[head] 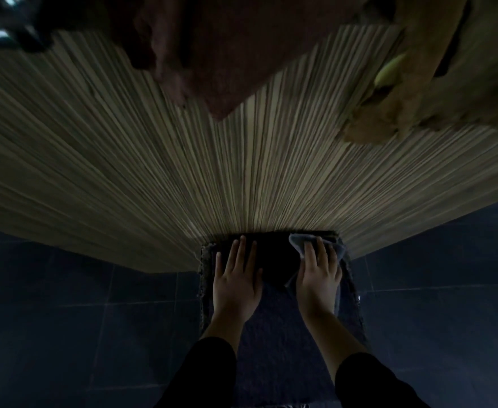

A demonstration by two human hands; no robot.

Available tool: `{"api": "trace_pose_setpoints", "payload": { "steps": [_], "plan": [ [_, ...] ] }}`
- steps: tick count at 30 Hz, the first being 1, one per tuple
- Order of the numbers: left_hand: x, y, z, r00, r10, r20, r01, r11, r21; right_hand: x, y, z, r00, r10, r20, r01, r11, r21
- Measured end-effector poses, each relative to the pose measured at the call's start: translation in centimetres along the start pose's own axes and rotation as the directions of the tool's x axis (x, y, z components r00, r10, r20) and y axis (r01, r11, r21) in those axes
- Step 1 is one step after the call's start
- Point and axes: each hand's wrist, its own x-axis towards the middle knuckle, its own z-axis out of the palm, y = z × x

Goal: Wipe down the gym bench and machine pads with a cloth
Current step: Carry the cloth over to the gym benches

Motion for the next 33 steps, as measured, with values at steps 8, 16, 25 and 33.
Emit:
{"api": "trace_pose_setpoints", "payload": {
  "steps": [8,16,25,33],
  "plan": [
    [-0.7,0.9,-4.8,0.995,0.002,0.099,0.000,1.000,-0.028,0.2,-1.4,-5.0,0.980,-0.072,0.184,0.055,0.994,0.095],
    [-4.7,1.5,-13.0,0.998,0.034,-0.049,-0.032,0.999,0.023,-1.7,-5.9,-12.6,0.942,-0.159,0.295,0.122,0.983,0.140],
    [-11.2,1.6,-22.4,0.990,-0.032,-0.139,0.050,0.990,0.129,-5.7,-11.3,-20.0,0.927,-0.337,0.166,0.333,0.942,0.048],
    [-19.8,1.2,-28.3,0.912,-0.312,-0.267,0.352,0.929,0.118,-8.1,-15.4,-25.2,0.797,-0.600,0.061,0.595,0.799,0.082]
  ]
}}
